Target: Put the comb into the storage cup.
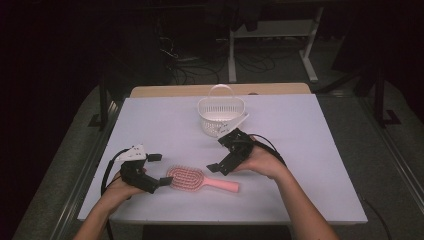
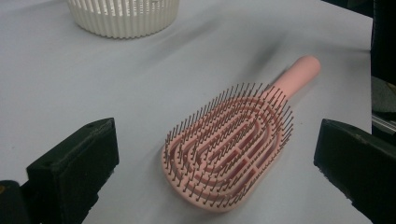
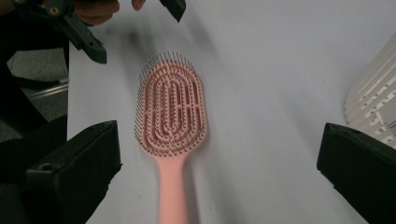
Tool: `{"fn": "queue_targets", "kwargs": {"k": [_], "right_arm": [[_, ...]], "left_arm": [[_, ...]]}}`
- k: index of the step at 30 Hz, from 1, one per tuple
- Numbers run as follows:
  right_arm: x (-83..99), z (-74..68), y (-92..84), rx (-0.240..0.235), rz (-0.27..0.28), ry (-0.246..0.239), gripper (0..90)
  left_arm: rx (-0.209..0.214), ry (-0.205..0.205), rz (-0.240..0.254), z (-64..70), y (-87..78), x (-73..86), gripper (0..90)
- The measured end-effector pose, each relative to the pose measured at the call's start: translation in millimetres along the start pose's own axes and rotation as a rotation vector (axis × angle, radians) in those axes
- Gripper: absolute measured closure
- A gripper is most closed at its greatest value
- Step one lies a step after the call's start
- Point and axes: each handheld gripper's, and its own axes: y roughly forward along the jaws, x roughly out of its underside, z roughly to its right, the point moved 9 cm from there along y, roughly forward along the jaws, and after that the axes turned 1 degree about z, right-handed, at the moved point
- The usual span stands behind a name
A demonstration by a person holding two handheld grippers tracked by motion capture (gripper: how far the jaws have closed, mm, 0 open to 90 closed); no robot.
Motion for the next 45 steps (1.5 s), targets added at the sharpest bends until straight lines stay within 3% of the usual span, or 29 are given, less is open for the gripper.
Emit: {"fn": "queue_targets", "kwargs": {"k": [11, 25, 45], "right_arm": [[10.0, -1.8, 12.3, 0.006, -0.113, -0.040, 0.0], [14.2, -3.6, 18.7, 0.011, -0.213, -0.074, 0.0], [24.2, -12.6, 37.9, -0.001, -0.319, -0.103, 0.0]], "left_arm": [[-0.001, -0.006, 0.004, -0.5, -0.9, 0.0, 0.1], [-0.001, -0.005, 0.006, -0.7, -1.9, -0.6, 0.2], [-0.007, -0.006, 0.005, -0.9, -2.5, -0.4, 0.2]]}}
